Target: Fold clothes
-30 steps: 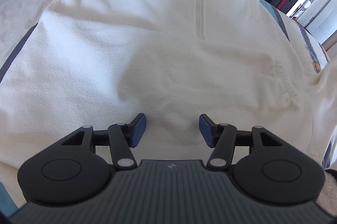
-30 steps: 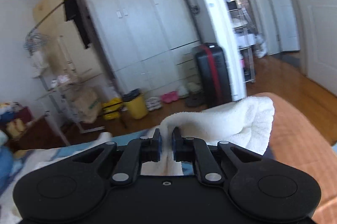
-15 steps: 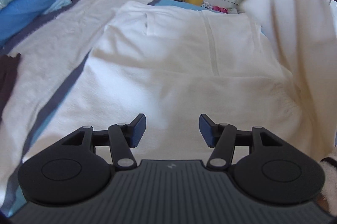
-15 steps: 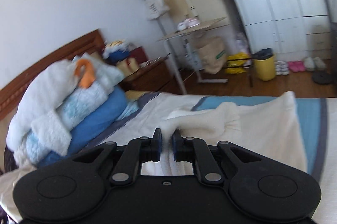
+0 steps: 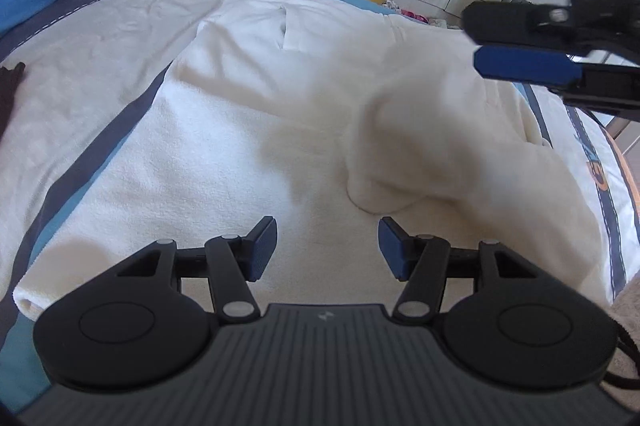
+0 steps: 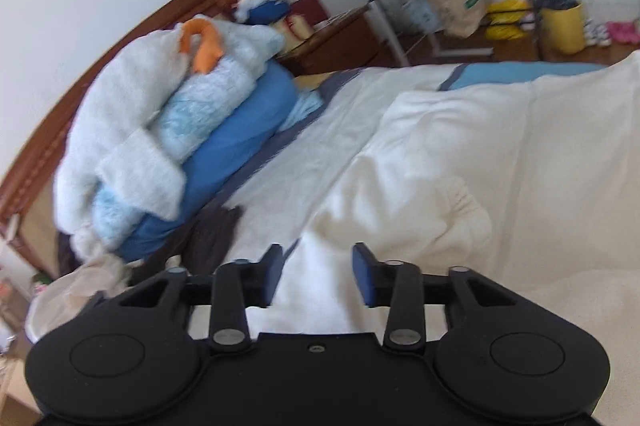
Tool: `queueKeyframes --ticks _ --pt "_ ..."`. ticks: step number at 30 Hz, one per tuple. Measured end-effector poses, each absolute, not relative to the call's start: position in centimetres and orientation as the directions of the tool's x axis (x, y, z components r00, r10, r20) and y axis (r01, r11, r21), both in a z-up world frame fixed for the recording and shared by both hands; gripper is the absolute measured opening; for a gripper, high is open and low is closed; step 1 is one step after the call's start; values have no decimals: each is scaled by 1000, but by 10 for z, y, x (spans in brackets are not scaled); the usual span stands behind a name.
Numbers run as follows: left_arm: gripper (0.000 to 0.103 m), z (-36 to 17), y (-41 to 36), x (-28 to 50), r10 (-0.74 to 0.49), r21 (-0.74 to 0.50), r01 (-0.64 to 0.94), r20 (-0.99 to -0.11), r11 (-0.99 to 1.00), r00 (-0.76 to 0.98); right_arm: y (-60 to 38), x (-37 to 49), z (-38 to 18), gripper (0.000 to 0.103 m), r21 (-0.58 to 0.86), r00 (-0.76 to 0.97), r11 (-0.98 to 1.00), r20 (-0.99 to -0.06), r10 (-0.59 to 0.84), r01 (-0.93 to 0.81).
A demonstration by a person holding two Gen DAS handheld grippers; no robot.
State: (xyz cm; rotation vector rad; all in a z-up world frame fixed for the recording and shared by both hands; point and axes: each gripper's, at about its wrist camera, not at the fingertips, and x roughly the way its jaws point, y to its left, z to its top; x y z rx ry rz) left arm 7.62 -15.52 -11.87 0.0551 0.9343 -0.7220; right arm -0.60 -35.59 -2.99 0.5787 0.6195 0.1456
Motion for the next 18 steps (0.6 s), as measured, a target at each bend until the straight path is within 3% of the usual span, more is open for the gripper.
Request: queueKeyframes --ticks 4,11,18 --pt "56 -123 -154 82 -546 -280 568 -750 774 374 -368 -17 -13 57 486 819 869 -533 211 92" --pt "58 -118 -153 86 -557 -304 540 -726 785 403 -407 -26 8 60 336 711 914 -698 81 227" --pt "58 -114 -162 77 -551 -265 569 -722 779 418 -435 -28 -46 64 528 605 779 -756 250 338"
